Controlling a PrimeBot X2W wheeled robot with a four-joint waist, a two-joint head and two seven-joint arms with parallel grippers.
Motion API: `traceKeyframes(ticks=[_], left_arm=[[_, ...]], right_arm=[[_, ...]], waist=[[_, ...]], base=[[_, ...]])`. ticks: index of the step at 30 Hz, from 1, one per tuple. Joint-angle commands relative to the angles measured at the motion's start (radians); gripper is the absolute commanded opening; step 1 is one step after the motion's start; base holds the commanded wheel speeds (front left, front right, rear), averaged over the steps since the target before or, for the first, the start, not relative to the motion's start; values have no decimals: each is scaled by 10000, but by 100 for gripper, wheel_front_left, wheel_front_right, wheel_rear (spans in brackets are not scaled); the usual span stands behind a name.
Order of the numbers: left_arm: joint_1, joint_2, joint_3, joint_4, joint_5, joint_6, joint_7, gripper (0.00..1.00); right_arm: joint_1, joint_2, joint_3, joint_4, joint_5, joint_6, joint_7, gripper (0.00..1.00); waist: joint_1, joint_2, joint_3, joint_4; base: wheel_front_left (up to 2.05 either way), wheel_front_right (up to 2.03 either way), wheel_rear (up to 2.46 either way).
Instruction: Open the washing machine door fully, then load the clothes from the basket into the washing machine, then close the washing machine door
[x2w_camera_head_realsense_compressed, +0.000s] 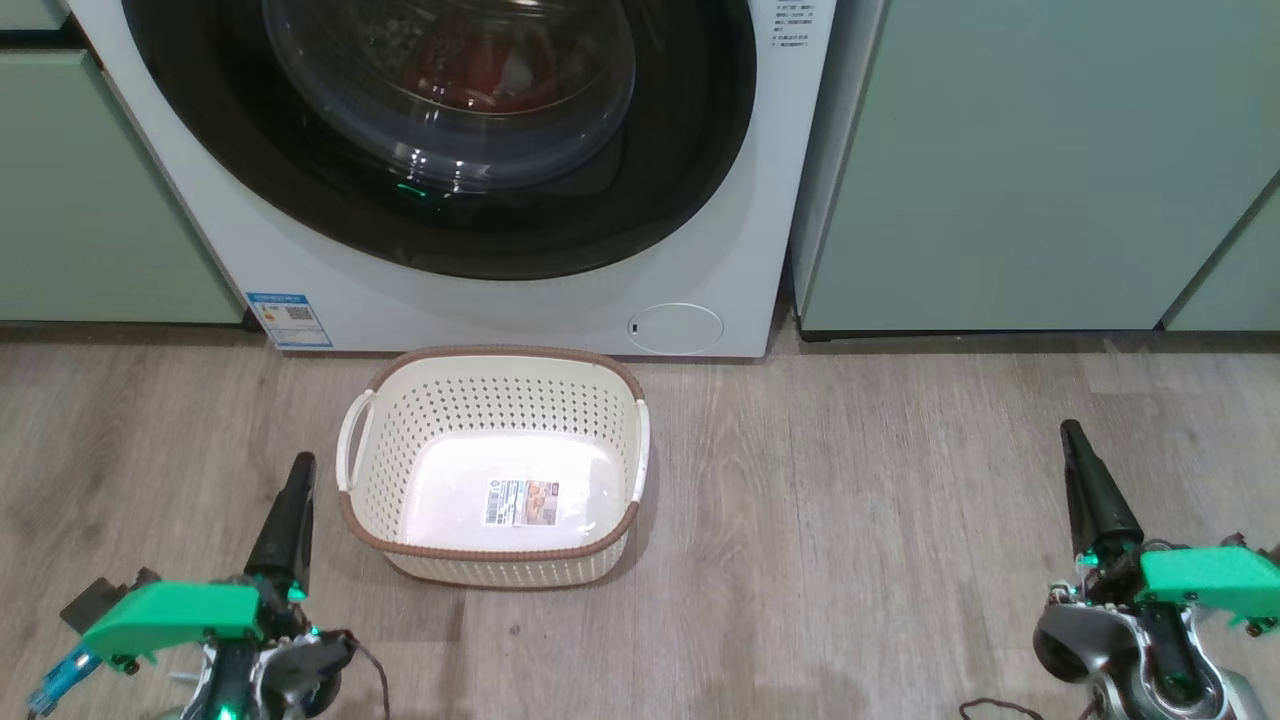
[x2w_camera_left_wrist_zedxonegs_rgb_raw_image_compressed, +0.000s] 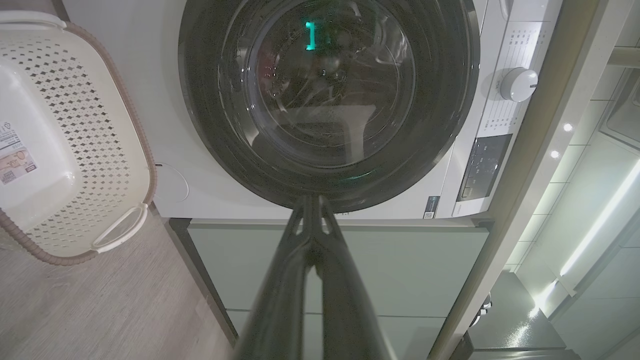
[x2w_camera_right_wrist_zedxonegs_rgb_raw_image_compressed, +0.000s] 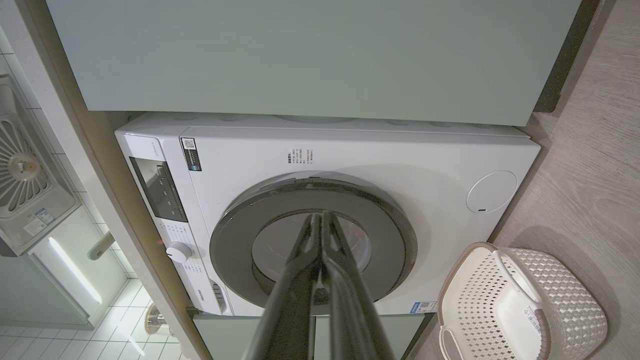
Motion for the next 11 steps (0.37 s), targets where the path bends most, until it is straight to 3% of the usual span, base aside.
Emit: traceKeyframes(ticks=[1,11], left_arm=[[-485,55,359,-295,30,-94,30,0],[-486,45,374,-295,42,-94,41,0]], right_arm=[[-526,-27,180,-319,-68,0,108,0],[-528,-13,161,-318,-85,0,123,0]], waist=[[0,-1,0,0],[0,-1,0,0]], base=[[0,0,0],[0,0,0]])
